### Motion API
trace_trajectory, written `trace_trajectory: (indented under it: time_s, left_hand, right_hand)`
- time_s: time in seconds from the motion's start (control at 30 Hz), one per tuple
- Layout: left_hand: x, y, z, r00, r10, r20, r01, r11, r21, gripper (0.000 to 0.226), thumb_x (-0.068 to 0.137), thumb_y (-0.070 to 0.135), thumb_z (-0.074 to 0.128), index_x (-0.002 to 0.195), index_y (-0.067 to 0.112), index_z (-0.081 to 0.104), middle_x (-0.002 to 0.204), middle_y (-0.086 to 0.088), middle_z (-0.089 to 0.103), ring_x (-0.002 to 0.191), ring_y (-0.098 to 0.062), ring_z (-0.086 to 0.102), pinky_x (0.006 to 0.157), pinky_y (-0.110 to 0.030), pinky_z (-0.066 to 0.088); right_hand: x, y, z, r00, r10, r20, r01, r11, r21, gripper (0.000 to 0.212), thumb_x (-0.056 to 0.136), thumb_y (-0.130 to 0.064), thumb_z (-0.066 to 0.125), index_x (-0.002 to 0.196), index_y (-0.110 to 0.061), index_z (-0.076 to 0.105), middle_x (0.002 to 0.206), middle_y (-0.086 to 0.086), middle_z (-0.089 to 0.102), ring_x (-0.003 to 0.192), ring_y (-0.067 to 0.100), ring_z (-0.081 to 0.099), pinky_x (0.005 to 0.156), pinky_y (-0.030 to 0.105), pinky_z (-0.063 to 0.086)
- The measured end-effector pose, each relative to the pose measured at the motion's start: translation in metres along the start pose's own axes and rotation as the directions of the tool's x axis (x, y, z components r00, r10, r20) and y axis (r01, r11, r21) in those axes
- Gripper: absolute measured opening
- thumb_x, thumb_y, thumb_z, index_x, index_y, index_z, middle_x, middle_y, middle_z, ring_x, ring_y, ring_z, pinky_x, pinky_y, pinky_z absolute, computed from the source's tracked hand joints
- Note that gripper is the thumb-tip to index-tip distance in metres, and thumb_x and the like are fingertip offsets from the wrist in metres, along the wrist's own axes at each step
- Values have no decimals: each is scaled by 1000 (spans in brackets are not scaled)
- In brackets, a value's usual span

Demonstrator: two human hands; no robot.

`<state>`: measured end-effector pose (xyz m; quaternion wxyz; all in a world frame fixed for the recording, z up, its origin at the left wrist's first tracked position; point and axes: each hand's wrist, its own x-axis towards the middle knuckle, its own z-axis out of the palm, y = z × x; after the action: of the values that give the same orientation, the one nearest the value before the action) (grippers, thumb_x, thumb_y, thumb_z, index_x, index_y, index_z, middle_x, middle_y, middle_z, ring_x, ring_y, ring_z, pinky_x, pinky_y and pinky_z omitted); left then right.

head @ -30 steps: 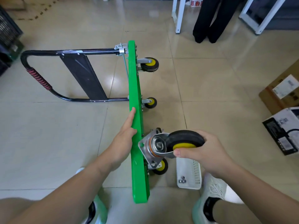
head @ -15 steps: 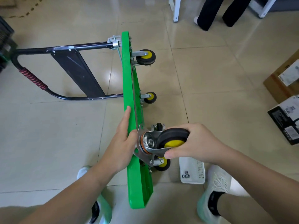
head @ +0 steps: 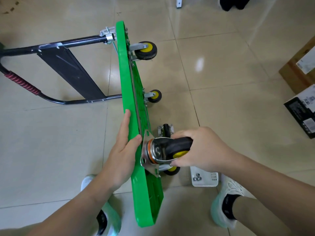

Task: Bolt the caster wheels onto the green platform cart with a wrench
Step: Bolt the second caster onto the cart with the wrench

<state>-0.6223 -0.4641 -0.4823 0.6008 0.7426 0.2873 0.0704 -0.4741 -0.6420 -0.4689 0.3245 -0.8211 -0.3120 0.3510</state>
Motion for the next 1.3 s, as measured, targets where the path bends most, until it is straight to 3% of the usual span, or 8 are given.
trace_trajectory:
  time_s: [0.13, 0.3, 0.4, 0.47, 0.63, 0.77, 1.17, 1.3]
  left_hand:
    - [2, -5, 0, 1000, -28, -4, 27, 997, -72, 62, 94, 38, 37, 142, 73, 19, 141, 58, 31, 141, 19, 31, 128, -33, 21]
    - [-2, -14, 5, 996, -87, -25, 78, 964, -255, 68, 91, 43, 44, 147, 69, 15, 161, 34, 30, 146, 4, 37, 127, -42, 25]
    - [-5, -16, 10, 993, -114, 16, 112, 931, -349, 68, 92, 42, 44, 156, 54, 26, 157, 18, 48, 142, -10, 50, 123, -48, 31]
    - [-8, -16, 12, 991, -123, 47, 131, 915, -381, 61, 94, 44, 43, 153, 57, 33, 149, 13, 58, 136, -17, 57, 118, -52, 38]
    - [-9, -19, 14, 990, -131, 58, 143, 890, -434, 58, 95, 45, 45, 151, 57, 37, 150, 4, 58, 133, -27, 60, 113, -59, 43]
    - [-10, -29, 11, 986, -146, 75, 164, 885, -435, 57, 94, 50, 51, 150, 54, 42, 154, -2, 53, 138, -35, 54, 114, -67, 37]
    - [-9, -30, 15, 974, -210, 83, 223, 827, -516, 62, 95, 50, 53, 154, 38, 43, 152, -9, 55, 138, -42, 52, 116, -69, 35]
    - [-9, -28, 18, 971, -217, 103, 237, 798, -554, 66, 90, 51, 55, 153, 34, 46, 145, -14, 60, 129, -44, 59, 102, -63, 50]
  right_hand:
    - [3, 20, 4, 998, -56, -31, 55, 998, -17, 45, 57, -34, 89, 98, -41, 72, 84, -17, 72, 79, 1, 67, 73, 28, 56]
    - [7, 27, 8, 985, -169, 35, 170, 984, -50, 34, 60, -22, 87, 82, -38, 67, 72, -15, 62, 71, 9, 59, 62, 25, 44]
    - [13, 26, 14, 973, -228, 35, 229, 972, -49, 35, 61, -19, 86, 82, -39, 65, 73, -14, 62, 71, 11, 58, 64, 28, 45]
    - [19, 26, 17, 971, -237, 29, 239, 970, -55, 34, 60, -22, 85, 85, -37, 67, 75, -12, 63, 73, 11, 59, 65, 30, 46]
    - [28, 26, 22, 973, -225, 57, 231, 963, -138, 37, 62, -29, 83, 96, -34, 70, 81, -12, 68, 79, 10, 62, 70, 34, 51]
    - [32, 25, 24, 965, -252, 66, 260, 943, -206, 36, 63, -30, 81, 96, -34, 68, 80, -12, 68, 78, 8, 61, 69, 34, 51]
    - [32, 26, 30, 936, -352, 18, 345, 904, -254, 32, 61, -31, 80, 88, -35, 64, 66, -19, 54, 67, 0, 52, 61, 28, 45]
    - [34, 27, 32, 937, -348, 23, 341, 901, -267, 35, 62, -33, 81, 93, -34, 66, 70, -18, 55, 69, 3, 52, 63, 29, 46]
